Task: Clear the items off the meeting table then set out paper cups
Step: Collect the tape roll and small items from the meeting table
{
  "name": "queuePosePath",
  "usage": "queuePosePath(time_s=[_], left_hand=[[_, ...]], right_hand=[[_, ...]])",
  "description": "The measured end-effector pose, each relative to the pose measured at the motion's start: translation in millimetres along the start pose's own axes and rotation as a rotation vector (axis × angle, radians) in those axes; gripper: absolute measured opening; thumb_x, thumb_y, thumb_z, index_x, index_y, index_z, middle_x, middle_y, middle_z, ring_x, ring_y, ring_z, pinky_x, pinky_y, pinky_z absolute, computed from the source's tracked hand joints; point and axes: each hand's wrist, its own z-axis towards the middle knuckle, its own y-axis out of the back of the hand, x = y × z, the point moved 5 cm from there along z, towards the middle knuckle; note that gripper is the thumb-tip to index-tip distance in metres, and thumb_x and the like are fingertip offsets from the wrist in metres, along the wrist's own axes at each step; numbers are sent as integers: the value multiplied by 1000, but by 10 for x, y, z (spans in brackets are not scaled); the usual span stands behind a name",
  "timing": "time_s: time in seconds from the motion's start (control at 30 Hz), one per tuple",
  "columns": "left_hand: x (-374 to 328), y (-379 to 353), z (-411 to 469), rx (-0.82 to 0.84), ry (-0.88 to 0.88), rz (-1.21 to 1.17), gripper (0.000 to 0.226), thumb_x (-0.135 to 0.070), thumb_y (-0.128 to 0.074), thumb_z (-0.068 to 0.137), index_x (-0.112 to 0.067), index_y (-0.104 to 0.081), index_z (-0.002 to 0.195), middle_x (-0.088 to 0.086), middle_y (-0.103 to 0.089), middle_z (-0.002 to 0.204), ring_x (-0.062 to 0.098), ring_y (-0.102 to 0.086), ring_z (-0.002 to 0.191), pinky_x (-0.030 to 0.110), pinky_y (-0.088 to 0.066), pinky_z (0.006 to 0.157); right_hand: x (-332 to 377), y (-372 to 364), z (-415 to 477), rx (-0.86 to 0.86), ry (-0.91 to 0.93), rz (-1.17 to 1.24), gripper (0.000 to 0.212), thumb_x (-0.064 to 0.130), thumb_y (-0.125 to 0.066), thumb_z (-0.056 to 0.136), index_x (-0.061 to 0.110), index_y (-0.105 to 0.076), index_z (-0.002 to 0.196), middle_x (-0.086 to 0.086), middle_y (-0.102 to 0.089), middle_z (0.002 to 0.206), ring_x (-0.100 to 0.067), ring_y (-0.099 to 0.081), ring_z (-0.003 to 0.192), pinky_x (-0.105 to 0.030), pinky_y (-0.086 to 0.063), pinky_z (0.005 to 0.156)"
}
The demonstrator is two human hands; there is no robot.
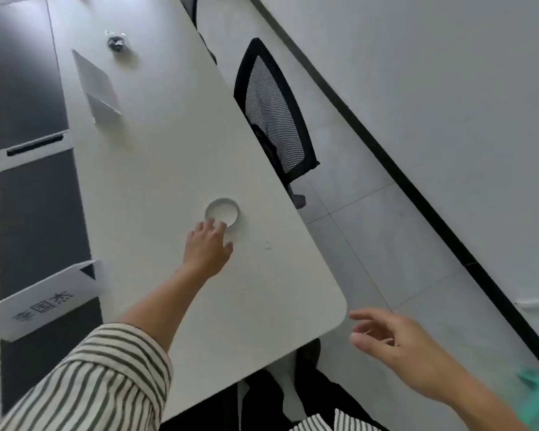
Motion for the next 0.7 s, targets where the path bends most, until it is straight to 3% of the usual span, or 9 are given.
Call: queuePosePath(time_s=[0.1, 0.17, 0.3, 0.5, 0.57, 0.7], left_hand=[[-57, -112, 303, -53, -33, 102, 52, -42, -50, 92, -14, -44, 136, 18, -28, 154, 35, -24, 142, 44, -27, 109], [-75, -212, 476, -18, -26, 107, 52, -44, -49, 93, -13, -47, 134, 19, -29, 153, 35, -21, 143, 45, -25, 111], [-113, -361, 550, -40, -4, 91, 40, -34, -50, 93, -8, -54, 123, 17, -50, 131, 35, -42, 124, 43, -32, 103], [-178, -280, 337, -75, -46, 52, 28, -26, -42, 97, -7, -59, 109, 16, -59, 120, 34, -51, 115, 39, -34, 99], [-225, -153, 194, -80, -52, -19, 27, -25, -38, 98, -8, -59, 102, 16, -67, 107, 34, -59, 102, 39, -35, 96], [-331, 155, -141, -14, -5, -299, 23, -28, -47, 94, -12, -61, 101, 14, -71, 88, 33, -61, 80, 37, -46, 74]], right_hand=[[-260, 38, 4, -22, -80, 22, 25, 34, -71, 84, 40, -64, 107, 8, -70, 98, 4, -66, 88, -14, -47, 77], [-405, 50, -34, -35, -127, 10, 25, 34, -72, 83, 40, -64, 106, 9, -71, 96, 4, -66, 87, -15, -47, 76], [-601, 55, -106, -75, -195, 16, 26, 35, -73, 82, 43, -63, 105, 10, -70, 97, 6, -65, 88, -20, -49, 79], [-551, 0, -178, -93, -181, 40, 25, 37, -71, 83, 42, -63, 106, 10, -70, 99, 8, -64, 88, -18, -48, 78], [-459, -1, -208, -115, -148, 57, 24, 36, -70, 84, 43, -62, 105, 10, -69, 100, 6, -64, 88, -18, -49, 80], [-235, -2, -299, -154, -80, 81, 26, 37, -68, 86, 41, -60, 111, 10, -68, 101, -1, -64, 95, -18, -47, 82]])
